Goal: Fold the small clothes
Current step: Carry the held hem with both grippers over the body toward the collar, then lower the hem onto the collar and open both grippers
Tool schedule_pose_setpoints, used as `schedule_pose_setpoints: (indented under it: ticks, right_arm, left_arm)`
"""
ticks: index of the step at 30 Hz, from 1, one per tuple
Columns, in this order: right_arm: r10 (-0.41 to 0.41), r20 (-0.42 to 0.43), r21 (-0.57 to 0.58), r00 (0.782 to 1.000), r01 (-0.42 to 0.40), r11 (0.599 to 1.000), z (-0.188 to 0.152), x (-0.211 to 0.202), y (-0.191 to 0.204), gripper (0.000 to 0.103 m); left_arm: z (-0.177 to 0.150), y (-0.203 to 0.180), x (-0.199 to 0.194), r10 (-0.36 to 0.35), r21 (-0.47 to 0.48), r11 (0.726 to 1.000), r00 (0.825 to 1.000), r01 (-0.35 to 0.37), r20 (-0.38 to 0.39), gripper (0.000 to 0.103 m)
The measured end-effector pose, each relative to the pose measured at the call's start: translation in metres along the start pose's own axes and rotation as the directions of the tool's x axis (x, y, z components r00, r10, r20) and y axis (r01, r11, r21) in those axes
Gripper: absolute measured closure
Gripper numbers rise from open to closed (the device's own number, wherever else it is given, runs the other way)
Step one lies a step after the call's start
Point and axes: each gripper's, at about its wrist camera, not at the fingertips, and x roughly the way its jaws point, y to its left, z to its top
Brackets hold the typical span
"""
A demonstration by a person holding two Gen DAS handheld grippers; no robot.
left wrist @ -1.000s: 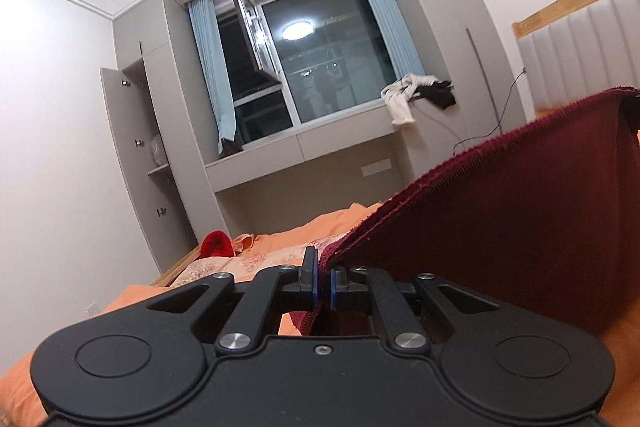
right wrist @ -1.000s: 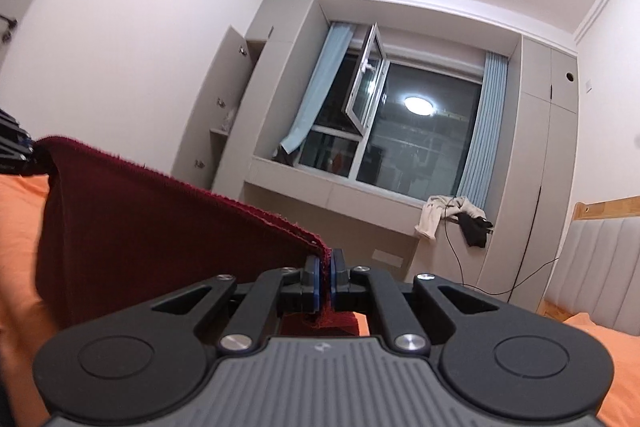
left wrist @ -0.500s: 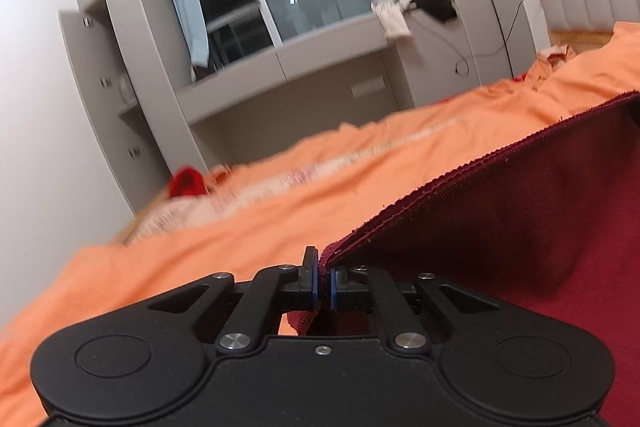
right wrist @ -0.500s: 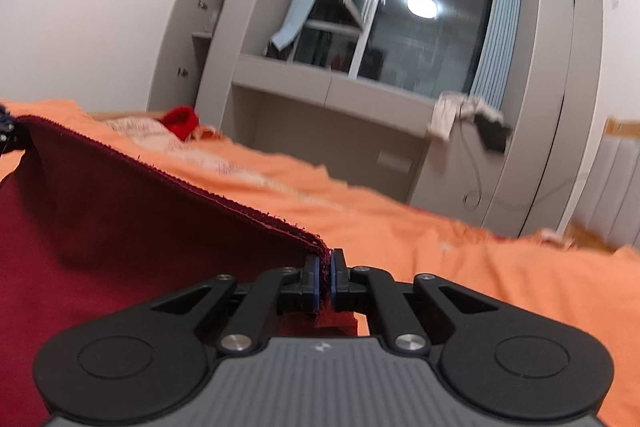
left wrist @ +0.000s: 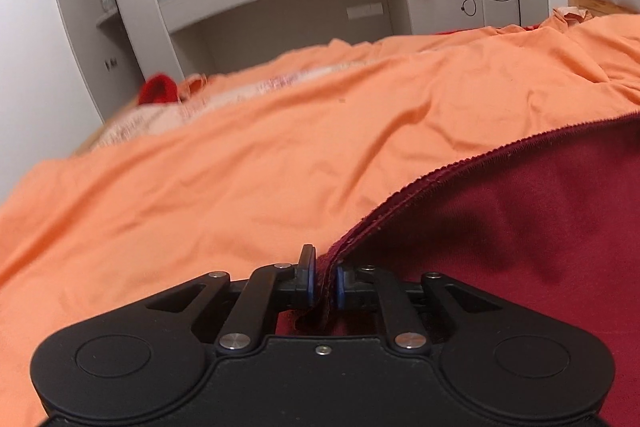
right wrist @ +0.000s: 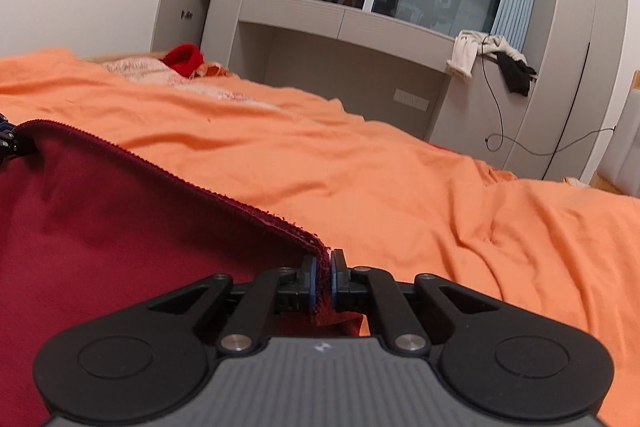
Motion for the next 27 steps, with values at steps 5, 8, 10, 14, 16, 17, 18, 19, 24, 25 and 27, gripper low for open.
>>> schedule_pose_setpoints:
  ticks: [5,8,10,14,16,17,18,19,24,25,27]
  right_arm:
    - [-0.014,-0.024,0.012,1.0,0.014,1.0,-0.004,0.005,-0.001,0.07]
    - [-0.036,-0.029,0.041,0.999,0.037,0.998,-0.006,0.005,-0.005,0.046]
    - [-0.045,-0.03,0.052,0.999,0.047,0.998,-0.008,0.004,-0.006,0.038]
    - [-0.101,-0.032,0.047,0.994,0.102,0.994,-0.006,0.005,-0.009,0.016]
    - [-0.151,-0.034,0.029,0.988,0.152,0.988,-0.007,0.005,-0.01,0.013]
    - [-0.177,-0.034,0.017,0.984,0.177,0.984,-0.009,0.005,-0.011,0.013]
    - [-0.203,-0.035,0.003,0.979,0.203,0.979,-0.011,0.006,-0.013,0.012]
    - [-0.23,-0.036,-0.009,0.972,0.23,0.973,-0.013,0.007,-0.015,0.01]
    - [-0.31,-0.068,-0.007,0.948,0.31,0.951,-0.025,0.014,-0.032,0.009]
    - [-0.312,-0.077,0.007,0.947,0.313,0.95,-0.028,0.014,-0.037,0.008]
    - [-0.3,-0.082,0.043,0.95,0.304,0.952,-0.033,0.011,-0.046,0.007]
  left_arm:
    - [-0.004,0.008,0.002,0.001,-0.043,0.999,1.0,-0.001,-0.01,0.064]
    - [-0.004,0.017,0.0,-0.032,-0.085,0.996,0.999,0.031,-0.017,0.042]
    - [-0.005,0.022,-0.003,-0.052,-0.116,0.992,0.999,0.05,-0.009,0.034]
    - [-0.008,0.023,-0.008,-0.04,-0.127,0.991,0.999,0.038,-0.011,0.026]
    - [-0.011,0.021,-0.006,-0.002,-0.118,0.993,0.999,-0.002,-0.032,0.025]
    - [-0.013,0.021,-0.005,0.012,-0.119,0.993,0.999,-0.017,-0.042,0.025]
    - [-0.015,0.022,-0.004,0.017,-0.124,0.992,0.999,-0.023,-0.049,0.023]
    - [-0.016,0.024,-0.002,0.016,-0.133,0.991,0.998,-0.024,-0.055,0.022]
    - [-0.023,0.032,0.002,0.006,-0.172,0.985,0.997,-0.019,-0.076,0.017]
    - [-0.023,0.033,0.002,0.006,-0.176,0.984,0.997,-0.019,-0.074,0.017]
    - [-0.023,0.034,0.0,0.011,-0.185,0.982,0.998,-0.024,-0.069,0.017]
